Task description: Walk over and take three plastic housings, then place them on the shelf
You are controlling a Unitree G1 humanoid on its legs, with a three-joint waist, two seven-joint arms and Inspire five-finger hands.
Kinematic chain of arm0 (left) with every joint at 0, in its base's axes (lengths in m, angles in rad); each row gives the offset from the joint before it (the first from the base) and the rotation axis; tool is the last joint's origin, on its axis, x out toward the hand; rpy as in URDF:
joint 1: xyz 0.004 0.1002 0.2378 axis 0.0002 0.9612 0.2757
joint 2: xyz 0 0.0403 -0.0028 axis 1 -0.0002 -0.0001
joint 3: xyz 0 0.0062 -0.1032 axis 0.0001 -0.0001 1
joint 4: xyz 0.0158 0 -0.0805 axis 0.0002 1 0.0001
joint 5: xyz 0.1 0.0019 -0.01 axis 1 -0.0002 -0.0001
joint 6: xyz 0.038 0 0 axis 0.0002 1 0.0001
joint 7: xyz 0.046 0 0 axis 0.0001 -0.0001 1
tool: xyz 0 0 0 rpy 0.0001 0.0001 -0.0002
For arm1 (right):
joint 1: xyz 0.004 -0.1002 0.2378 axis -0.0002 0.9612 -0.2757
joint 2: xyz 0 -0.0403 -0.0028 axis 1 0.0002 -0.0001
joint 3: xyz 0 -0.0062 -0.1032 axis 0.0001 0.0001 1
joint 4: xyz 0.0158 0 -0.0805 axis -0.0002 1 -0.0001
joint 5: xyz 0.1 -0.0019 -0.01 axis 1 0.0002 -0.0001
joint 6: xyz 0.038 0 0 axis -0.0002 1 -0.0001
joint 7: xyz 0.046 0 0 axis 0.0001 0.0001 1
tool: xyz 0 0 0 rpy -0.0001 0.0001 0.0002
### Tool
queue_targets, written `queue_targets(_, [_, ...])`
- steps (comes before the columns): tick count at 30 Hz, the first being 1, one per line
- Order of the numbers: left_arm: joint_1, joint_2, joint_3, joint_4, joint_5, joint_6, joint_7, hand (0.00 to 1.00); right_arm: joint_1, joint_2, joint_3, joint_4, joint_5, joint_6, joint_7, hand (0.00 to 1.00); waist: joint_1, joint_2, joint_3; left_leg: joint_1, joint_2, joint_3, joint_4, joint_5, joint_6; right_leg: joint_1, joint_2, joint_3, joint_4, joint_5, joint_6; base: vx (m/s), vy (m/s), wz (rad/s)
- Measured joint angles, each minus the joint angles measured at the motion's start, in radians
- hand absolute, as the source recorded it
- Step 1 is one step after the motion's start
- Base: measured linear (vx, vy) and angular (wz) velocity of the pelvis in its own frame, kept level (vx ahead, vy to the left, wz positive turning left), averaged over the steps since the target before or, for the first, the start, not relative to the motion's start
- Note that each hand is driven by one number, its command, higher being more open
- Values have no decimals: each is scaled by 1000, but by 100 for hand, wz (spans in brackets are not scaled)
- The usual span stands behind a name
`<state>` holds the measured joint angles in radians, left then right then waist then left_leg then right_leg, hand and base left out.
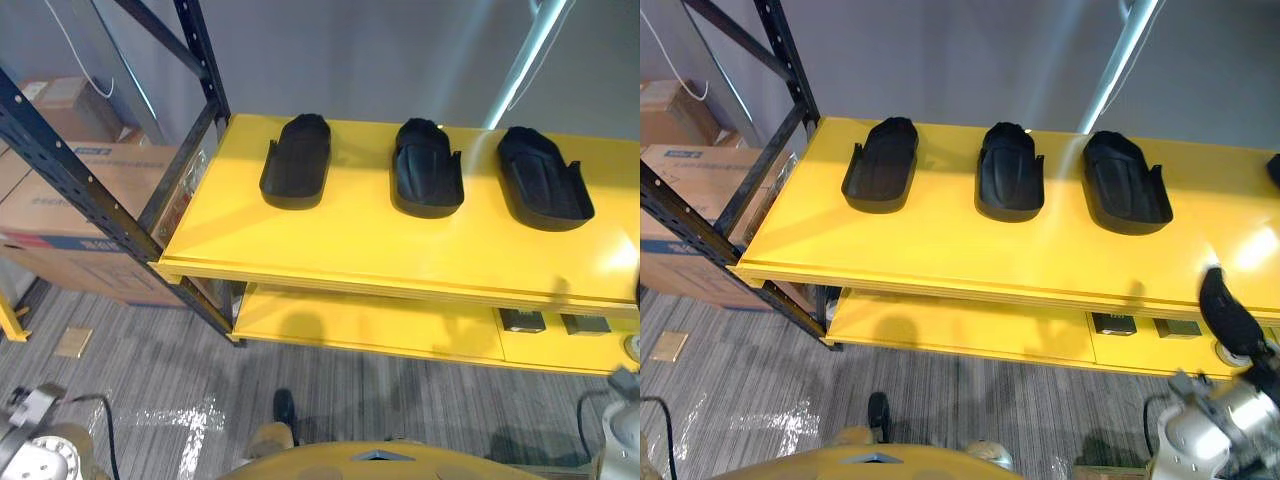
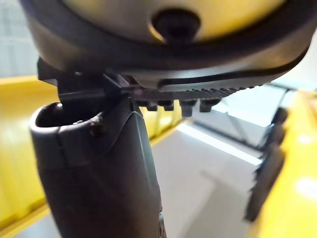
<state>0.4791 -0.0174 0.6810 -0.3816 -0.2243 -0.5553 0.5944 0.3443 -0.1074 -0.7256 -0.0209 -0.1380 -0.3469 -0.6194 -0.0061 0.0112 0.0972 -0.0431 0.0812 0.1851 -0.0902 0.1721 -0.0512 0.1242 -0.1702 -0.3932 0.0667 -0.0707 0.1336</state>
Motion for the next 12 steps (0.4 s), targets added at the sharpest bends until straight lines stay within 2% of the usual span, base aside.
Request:
queue_targets(2, [-2,-15,0,105,-71,-8,-59,100,12,22,-15,111,37,10,-2,100,-10,15,-16,4,3,6,0,-12,-8,-2,2,9,-3,-6,-9,-45,-12,-13])
queue_targets(5, [-4,-11,-4,312,-118,15,-137,100,11,28,0,276,50,15,20,100,-25,35,-28,11,6,16,0,-17,-2,0,5,16,-12,-9,-4,-52,0,-11])
queue_targets(7, [-24,14,-50,570,-199,71,-228,100,4,34,56,490,118,24,60,100,-25,37,-28,19,10,23,0,-20,0,3,7,21,-10,-11,-4,-23,-8,-10])
queue_targets(8, [-31,18,-62,635,-220,89,-256,100,2,40,72,534,137,31,76,100,-25,37,-27,19,11,24,0,-20,0,2,8,22,-10,-11,-5,0,0,0])
queue_targets(10, [-59,19,-121,866,-278,176,-359,100,-11,76,133,673,194,42,169,100,-25,27,-23,20,10,28,0,-21,0,0,7,27,-11,-11,-5,13,0,-3])
queue_targets(12, [-74,19,-165,971,-281,218,-424,100,-29,93,170,739,233,56,236,100,-23,14,-15,24,8,32,0,-24,1,2,6,33,-12,-12,-5,19,5,-4])
